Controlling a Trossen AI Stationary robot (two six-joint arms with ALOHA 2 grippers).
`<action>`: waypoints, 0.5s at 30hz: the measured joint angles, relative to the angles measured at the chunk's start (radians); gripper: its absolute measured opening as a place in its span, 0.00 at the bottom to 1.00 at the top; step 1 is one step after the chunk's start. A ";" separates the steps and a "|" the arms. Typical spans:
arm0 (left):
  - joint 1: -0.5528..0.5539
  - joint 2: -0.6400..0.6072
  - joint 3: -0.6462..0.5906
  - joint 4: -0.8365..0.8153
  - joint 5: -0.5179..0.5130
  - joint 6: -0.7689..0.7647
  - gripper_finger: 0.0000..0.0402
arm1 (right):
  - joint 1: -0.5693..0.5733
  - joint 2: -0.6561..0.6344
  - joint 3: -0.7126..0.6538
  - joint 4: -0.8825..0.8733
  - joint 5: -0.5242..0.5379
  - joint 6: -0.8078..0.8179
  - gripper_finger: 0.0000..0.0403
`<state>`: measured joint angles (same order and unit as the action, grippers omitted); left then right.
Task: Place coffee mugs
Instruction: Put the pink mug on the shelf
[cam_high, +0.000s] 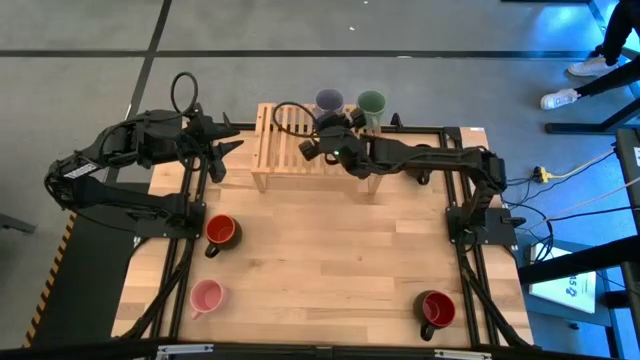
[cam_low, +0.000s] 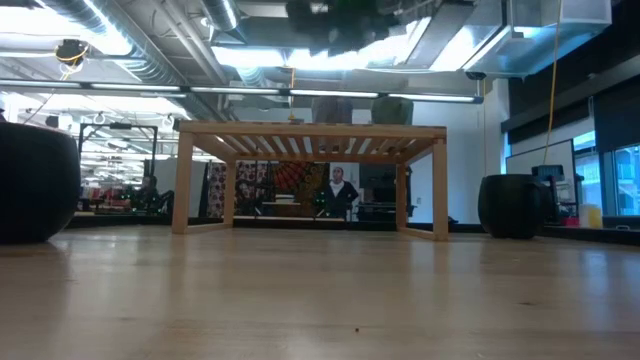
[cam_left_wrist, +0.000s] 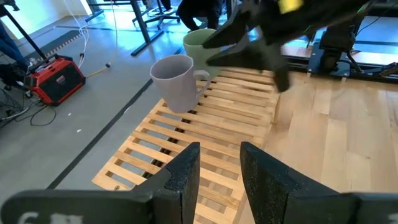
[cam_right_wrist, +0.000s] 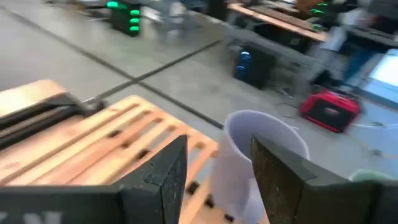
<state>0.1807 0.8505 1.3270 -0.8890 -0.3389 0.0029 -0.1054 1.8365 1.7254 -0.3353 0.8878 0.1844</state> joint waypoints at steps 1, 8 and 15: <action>0.000 0.000 0.000 0.000 0.000 0.000 0.27 | 0.011 -0.013 0.006 -0.002 -0.036 0.002 0.40; 0.000 0.008 -0.002 0.002 0.024 -0.023 0.27 | 0.086 -0.115 0.005 -0.194 -0.262 0.003 0.40; -0.002 0.027 -0.090 0.021 0.140 -0.118 0.27 | 0.171 -0.227 -0.105 -0.243 -0.406 0.016 0.40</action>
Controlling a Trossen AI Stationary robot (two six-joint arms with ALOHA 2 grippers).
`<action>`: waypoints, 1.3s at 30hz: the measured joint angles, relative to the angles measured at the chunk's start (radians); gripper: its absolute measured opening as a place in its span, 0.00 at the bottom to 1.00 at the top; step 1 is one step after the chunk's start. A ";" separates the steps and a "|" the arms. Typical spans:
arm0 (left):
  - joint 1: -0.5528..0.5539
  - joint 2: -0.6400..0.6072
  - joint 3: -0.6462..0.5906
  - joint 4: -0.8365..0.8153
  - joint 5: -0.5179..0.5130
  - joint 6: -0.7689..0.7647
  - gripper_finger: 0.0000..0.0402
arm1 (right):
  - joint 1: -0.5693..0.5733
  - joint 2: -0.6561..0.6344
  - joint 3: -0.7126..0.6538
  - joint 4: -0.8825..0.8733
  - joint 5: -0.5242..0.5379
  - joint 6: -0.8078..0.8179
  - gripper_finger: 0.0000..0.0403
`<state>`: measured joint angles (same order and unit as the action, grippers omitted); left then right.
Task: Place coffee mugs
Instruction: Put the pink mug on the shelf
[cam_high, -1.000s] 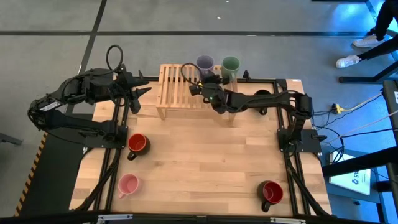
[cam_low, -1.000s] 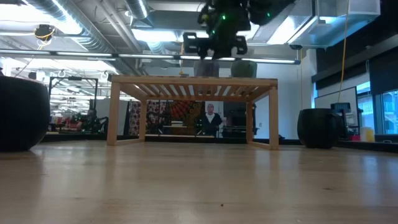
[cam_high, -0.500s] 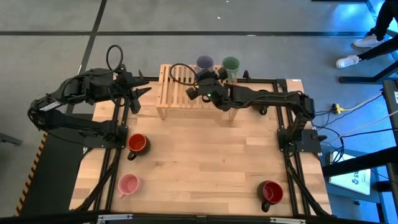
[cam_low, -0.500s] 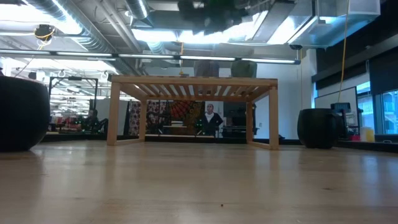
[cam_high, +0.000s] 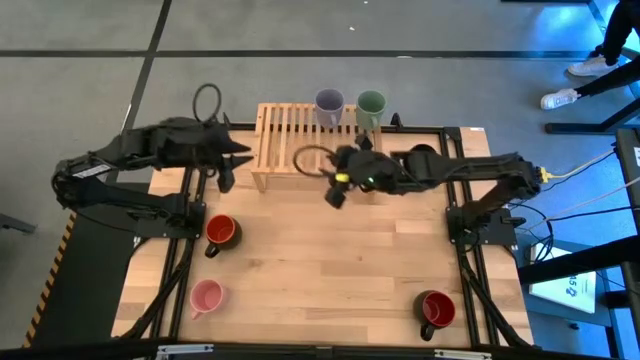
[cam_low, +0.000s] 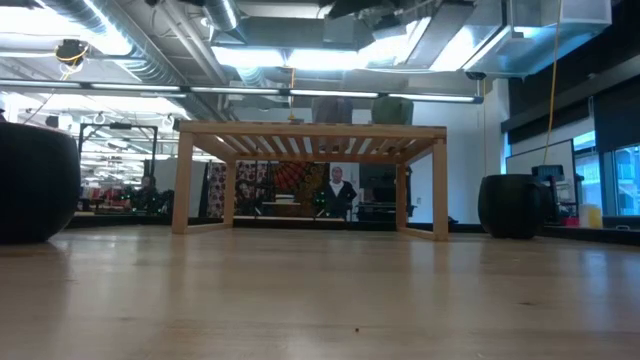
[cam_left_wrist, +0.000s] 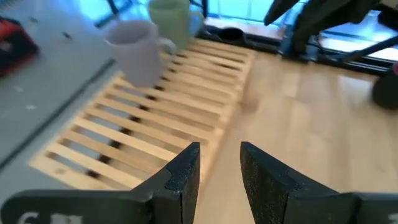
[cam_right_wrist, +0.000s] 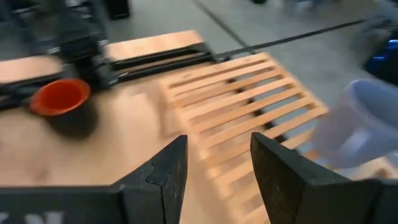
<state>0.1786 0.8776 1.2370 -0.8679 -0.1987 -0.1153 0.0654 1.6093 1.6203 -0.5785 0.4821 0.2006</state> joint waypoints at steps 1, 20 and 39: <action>-0.004 0.003 -0.015 0.007 0.017 -0.018 0.27 | 0.013 -0.022 -0.036 0.014 -0.022 0.001 0.40; -0.344 0.221 -0.057 0.022 0.103 -0.433 0.27 | 0.404 -0.317 -0.517 0.151 -0.058 0.355 0.40; -0.861 0.224 -0.056 -0.393 0.274 -1.516 0.27 | 0.618 -0.309 -0.519 0.048 0.164 0.476 0.40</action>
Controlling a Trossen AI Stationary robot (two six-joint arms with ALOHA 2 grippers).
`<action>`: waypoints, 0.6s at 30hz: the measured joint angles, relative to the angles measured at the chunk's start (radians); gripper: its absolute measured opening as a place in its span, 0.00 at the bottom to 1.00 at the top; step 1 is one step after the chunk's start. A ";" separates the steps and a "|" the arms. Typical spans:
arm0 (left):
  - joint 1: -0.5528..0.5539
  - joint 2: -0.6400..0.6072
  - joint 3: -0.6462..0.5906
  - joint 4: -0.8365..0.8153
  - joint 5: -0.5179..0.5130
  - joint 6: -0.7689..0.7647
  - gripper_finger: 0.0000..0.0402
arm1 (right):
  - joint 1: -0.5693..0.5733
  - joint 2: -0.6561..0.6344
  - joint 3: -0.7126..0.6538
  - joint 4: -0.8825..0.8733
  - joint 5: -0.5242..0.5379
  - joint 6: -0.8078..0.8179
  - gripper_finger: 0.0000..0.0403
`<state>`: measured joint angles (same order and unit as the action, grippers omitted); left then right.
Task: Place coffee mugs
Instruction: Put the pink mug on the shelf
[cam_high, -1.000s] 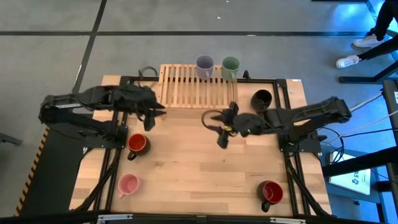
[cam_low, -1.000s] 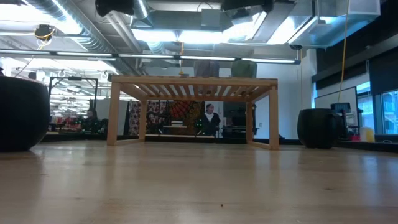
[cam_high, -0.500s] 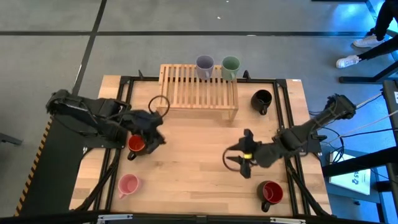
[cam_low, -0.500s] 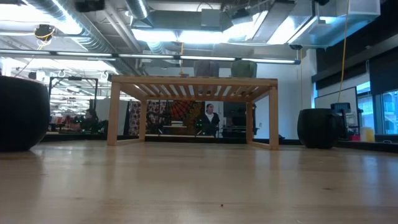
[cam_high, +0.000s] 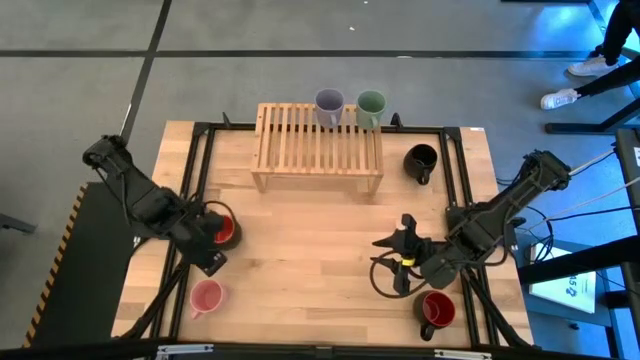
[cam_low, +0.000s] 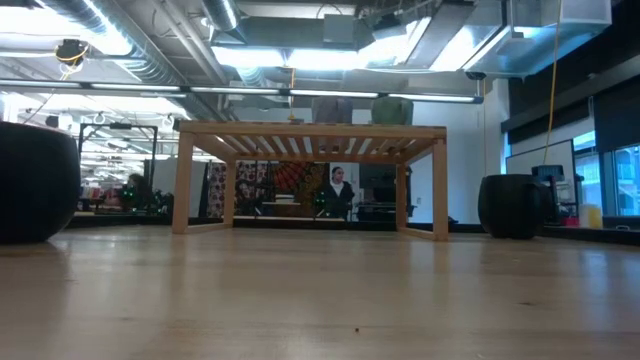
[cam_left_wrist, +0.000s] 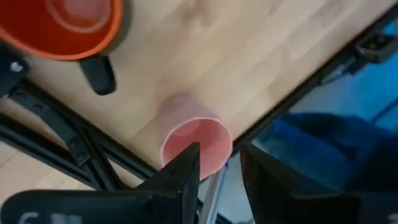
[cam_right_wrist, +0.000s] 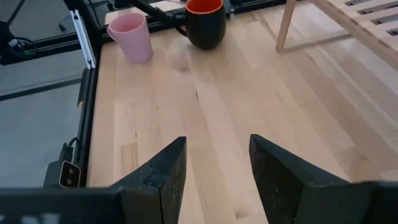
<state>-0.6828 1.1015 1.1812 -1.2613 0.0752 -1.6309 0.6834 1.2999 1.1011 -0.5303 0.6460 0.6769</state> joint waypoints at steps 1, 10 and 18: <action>-0.015 0.000 0.000 -0.009 -0.020 -0.029 0.27 | -0.003 0.000 0.000 -0.004 0.000 0.000 0.40; -0.104 0.034 0.000 -0.171 -0.050 -0.173 0.35 | -0.004 0.000 0.000 -0.045 0.028 -0.001 0.40; -0.178 0.089 -0.111 -0.171 -0.207 -0.219 0.39 | -0.004 0.000 0.000 -0.081 0.053 -0.002 0.40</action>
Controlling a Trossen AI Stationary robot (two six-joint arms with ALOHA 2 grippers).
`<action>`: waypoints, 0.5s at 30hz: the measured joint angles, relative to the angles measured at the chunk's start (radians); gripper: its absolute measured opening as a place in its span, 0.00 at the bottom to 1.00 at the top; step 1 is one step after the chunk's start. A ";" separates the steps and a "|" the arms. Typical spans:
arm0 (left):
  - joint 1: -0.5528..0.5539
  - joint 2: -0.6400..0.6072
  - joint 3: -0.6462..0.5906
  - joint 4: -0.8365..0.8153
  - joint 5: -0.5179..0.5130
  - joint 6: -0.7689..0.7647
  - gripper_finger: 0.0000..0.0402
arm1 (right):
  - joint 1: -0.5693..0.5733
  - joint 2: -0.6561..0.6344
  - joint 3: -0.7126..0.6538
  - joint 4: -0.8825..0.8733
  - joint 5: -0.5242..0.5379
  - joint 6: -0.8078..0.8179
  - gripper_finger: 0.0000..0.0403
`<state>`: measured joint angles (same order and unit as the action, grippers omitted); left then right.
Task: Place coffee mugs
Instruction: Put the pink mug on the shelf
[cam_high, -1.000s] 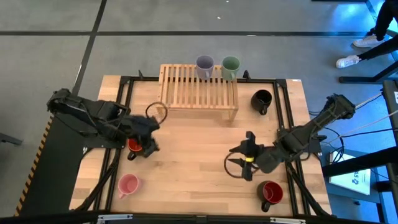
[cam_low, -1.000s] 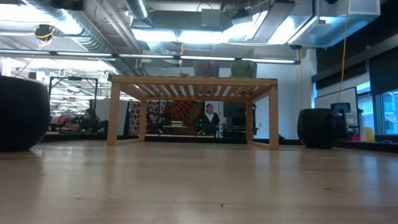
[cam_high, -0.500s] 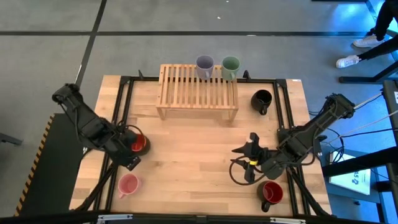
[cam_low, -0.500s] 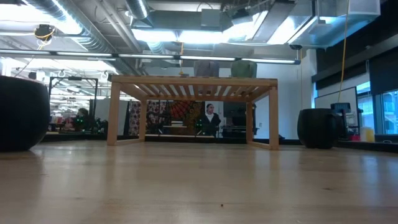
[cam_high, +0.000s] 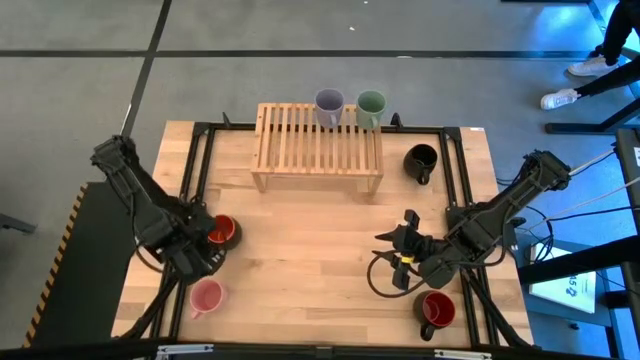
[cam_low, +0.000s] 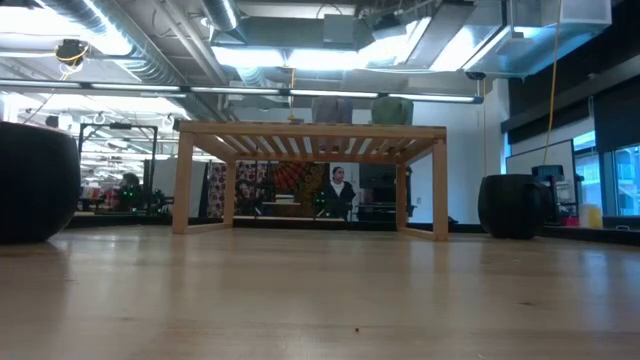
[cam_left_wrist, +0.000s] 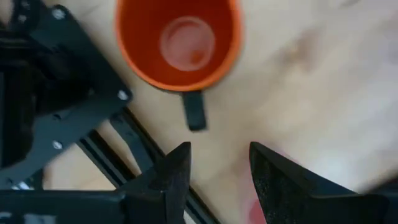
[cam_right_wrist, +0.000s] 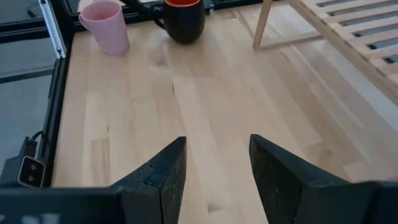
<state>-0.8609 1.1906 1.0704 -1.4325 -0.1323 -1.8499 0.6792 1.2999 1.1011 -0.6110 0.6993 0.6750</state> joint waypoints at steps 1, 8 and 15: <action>-0.012 0.003 -0.022 0.002 -0.006 -0.021 0.39 | 0.000 0.000 0.000 0.000 0.000 0.000 0.40; -0.087 0.010 -0.143 0.088 -0.056 -0.131 0.39 | 0.000 0.000 0.000 -0.017 0.000 0.000 0.40; -0.130 0.010 -0.194 0.134 -0.123 -0.139 0.39 | 0.000 0.000 0.000 -0.020 0.001 0.000 0.40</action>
<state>-0.9913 1.2011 0.8761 -1.2987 -0.2550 -1.9888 0.6792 1.2999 1.1011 -0.6312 0.7001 0.6754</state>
